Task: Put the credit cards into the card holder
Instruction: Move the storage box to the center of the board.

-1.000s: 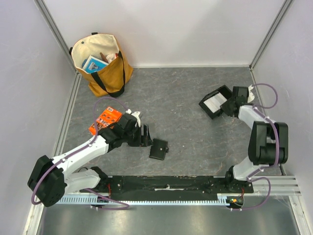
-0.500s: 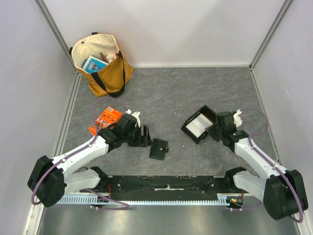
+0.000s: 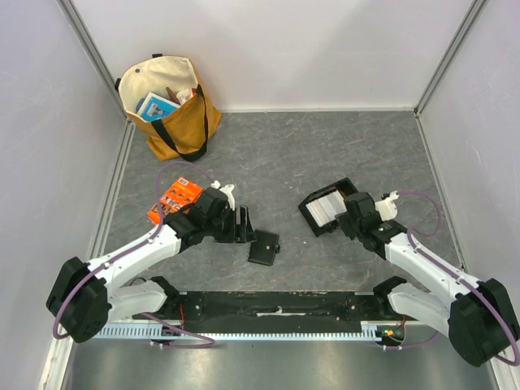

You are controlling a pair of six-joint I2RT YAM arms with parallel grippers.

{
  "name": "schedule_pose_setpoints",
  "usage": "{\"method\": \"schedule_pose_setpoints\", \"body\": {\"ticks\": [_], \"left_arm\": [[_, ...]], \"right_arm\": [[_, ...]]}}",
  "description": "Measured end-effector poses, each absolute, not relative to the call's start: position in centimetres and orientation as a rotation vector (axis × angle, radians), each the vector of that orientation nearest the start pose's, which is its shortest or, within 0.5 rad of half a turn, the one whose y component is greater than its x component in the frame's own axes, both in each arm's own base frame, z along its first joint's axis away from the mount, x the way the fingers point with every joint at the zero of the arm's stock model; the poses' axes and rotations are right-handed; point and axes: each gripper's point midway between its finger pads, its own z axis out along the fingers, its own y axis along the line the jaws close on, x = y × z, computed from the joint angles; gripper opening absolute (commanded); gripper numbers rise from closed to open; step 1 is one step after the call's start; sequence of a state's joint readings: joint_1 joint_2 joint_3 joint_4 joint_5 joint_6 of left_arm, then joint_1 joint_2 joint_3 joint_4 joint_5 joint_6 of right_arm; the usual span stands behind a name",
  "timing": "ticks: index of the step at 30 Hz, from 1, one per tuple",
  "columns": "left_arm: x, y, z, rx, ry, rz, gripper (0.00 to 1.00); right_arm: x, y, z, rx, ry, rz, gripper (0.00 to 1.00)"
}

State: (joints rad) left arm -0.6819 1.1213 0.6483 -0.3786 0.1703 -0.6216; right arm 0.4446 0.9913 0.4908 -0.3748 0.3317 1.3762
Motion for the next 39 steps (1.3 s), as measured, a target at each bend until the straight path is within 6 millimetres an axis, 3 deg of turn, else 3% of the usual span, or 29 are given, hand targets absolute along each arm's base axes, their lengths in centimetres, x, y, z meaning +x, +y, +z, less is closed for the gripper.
{"method": "schedule_pose_setpoints", "body": {"ticks": [9, 15, 22, 26, 28, 30, 33, 36, 39], "left_arm": [[19.4, -23.1, 9.6, 0.173, 2.548, -0.796, 0.78], [19.4, -23.6, 9.7, 0.184, 2.550, -0.820, 0.78], [20.1, -24.4, 10.5, 0.192, 2.532, -0.844, 0.78], [20.8, -25.4, 10.9, 0.203, 2.531, -0.868, 0.77], [21.1, -25.7, 11.0, 0.205, 2.528, -0.874, 0.77], [21.1, -25.7, 11.0, 0.206, 2.527, -0.877, 0.77], [21.0, -25.8, 11.1, 0.210, 2.528, -0.884, 0.77], [20.9, -25.8, 11.1, 0.213, 2.528, -0.891, 0.77], [20.9, -25.9, 11.3, 0.215, 2.523, -0.896, 0.77]], "right_arm": [[26.7, 13.7, 9.0, 1.200, 2.041, 0.559, 0.66], [26.5, 13.8, 10.8, 1.125, 2.024, 0.601, 0.68], [26.3, 13.3, 15.4, 0.868, 1.982, 0.622, 0.72], [28.2, 14.5, 18.3, 0.665, 2.019, 0.554, 0.70], [29.9, 16.4, 19.4, 0.548, 2.070, 0.537, 0.68], [31.7, 18.8, 19.0, 0.418, 2.150, 0.524, 0.68], [32.7, 20.8, 16.0, 0.260, 2.285, 0.479, 0.69], [31.7, 20.9, 12.3, 0.139, 2.423, 0.410, 0.70], [30.5, 20.5, 10.9, 0.049, 2.494, 0.374, 0.70]]}}
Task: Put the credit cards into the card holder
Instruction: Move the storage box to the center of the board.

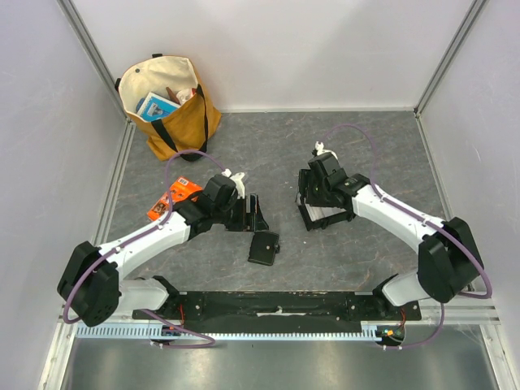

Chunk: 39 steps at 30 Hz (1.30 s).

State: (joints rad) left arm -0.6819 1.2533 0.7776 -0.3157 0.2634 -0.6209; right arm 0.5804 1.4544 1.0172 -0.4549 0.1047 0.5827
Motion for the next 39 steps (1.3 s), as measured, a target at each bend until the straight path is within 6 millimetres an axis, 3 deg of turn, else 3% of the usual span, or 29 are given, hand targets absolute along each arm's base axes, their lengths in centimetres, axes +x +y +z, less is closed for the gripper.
{"method": "schedule_pose_setpoints", "body": {"ticks": [6, 13, 33, 36, 39], "left_arm": [[20.9, -25.9, 11.3, 0.215, 2.524, -0.897, 0.77], [20.8, -25.8, 11.2, 0.215, 2.526, -0.896, 0.77], [20.6, -25.7, 10.8, 0.215, 2.538, -0.893, 0.77], [20.5, -25.7, 10.7, 0.215, 2.539, -0.893, 0.77], [20.5, -25.7, 10.8, 0.218, 2.538, -0.900, 0.78]], "right_arm": [[28.9, 19.7, 9.7, -0.081, 2.554, 0.334, 0.71], [27.0, 18.3, 7.9, -0.116, 2.608, 0.282, 0.71], [24.2, 18.8, 8.6, -0.172, 2.613, 0.436, 0.73], [24.3, 18.2, 9.4, -0.168, 2.587, 0.399, 0.82], [25.7, 17.3, 10.8, -0.159, 2.531, 0.319, 0.83]]}}
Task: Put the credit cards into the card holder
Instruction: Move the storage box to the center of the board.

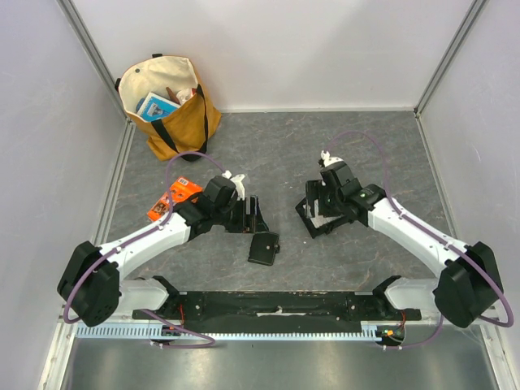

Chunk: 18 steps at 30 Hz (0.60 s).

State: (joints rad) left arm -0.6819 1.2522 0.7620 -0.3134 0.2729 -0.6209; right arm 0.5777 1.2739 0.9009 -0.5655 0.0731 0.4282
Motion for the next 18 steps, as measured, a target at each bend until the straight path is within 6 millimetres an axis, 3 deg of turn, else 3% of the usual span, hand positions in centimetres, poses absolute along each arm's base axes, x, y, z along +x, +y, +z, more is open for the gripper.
{"method": "schedule_pose_setpoints", "body": {"ticks": [6, 12, 18], "left_arm": [[20.8, -26.7, 11.5, 0.239, 2.496, -0.959, 0.78], [21.2, -27.7, 11.2, 0.253, 2.502, -1.002, 0.78], [21.2, -28.4, 11.0, 0.261, 2.502, -1.034, 0.78]], "right_arm": [[29.6, 14.8, 12.7, -0.109, 2.445, 0.189, 0.85], [31.6, 10.7, 9.8, -0.043, 2.519, 0.076, 0.88], [32.3, 10.6, 8.4, -0.090, 2.544, 0.080, 0.93]]}}
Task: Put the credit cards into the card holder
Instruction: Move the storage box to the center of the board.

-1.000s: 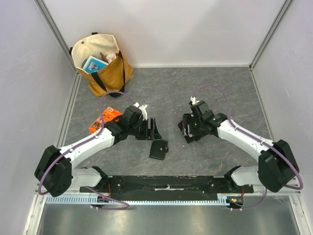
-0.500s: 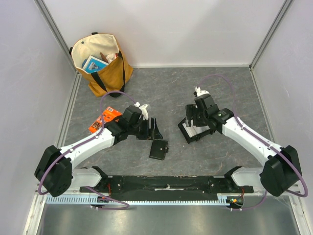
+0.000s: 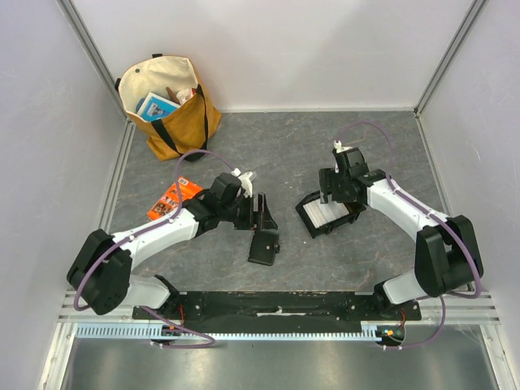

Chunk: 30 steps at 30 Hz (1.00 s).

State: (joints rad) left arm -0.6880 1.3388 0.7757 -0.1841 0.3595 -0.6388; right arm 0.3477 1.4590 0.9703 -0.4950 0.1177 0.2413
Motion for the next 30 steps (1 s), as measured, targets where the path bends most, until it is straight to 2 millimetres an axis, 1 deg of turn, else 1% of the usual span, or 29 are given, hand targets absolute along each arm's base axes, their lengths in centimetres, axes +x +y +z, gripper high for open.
{"method": "schedule_pose_setpoints", "body": {"ticks": [7, 12, 14, 17, 19, 22, 24, 25, 27, 29, 30], "left_arm": [[21.0, -29.5, 10.2, 0.278, 2.523, -1.075, 0.78], [21.0, -29.9, 10.2, 0.284, 2.522, -1.089, 0.78], [21.1, -30.0, 10.2, 0.284, 2.519, -1.091, 0.78], [21.1, -30.0, 10.1, 0.282, 2.521, -1.091, 0.78], [21.1, -30.0, 10.0, 0.282, 2.525, -1.090, 0.78], [21.2, -30.1, 9.9, 0.282, 2.529, -1.089, 0.78], [21.3, -30.2, 9.7, 0.282, 2.532, -1.088, 0.78], [21.3, -30.3, 9.7, 0.282, 2.533, -1.088, 0.78], [21.4, -30.4, 9.6, 0.284, 2.534, -1.088, 0.78], [21.8, -30.8, 9.7, 0.287, 2.525, -1.094, 0.78], [22.0, -31.1, 9.7, 0.286, 2.522, -1.096, 0.78]], "right_arm": [[32.9, 10.4, 7.0, -0.096, 2.559, 0.100, 0.96], [33.0, 10.9, 5.8, -0.097, 2.569, 0.163, 0.96], [33.0, 11.1, 5.9, -0.097, 2.560, 0.188, 0.96], [32.8, 11.3, 6.6, -0.097, 2.541, 0.220, 0.98], [33.0, 11.3, 8.0, -0.095, 2.498, 0.235, 0.98], [33.5, 10.9, 11.2, -0.073, 2.397, 0.235, 0.98], [34.0, 10.0, 12.7, -0.040, 2.350, 0.212, 0.98], [34.4, 9.4, 13.1, -0.019, 2.338, 0.197, 0.98], [35.2, 8.2, 13.0, 0.031, 2.340, 0.162, 0.98], [35.9, 7.3, 11.8, 0.064, 2.374, 0.138, 0.98], [36.1, 7.0, 10.7, 0.076, 2.404, 0.130, 0.98]]}}
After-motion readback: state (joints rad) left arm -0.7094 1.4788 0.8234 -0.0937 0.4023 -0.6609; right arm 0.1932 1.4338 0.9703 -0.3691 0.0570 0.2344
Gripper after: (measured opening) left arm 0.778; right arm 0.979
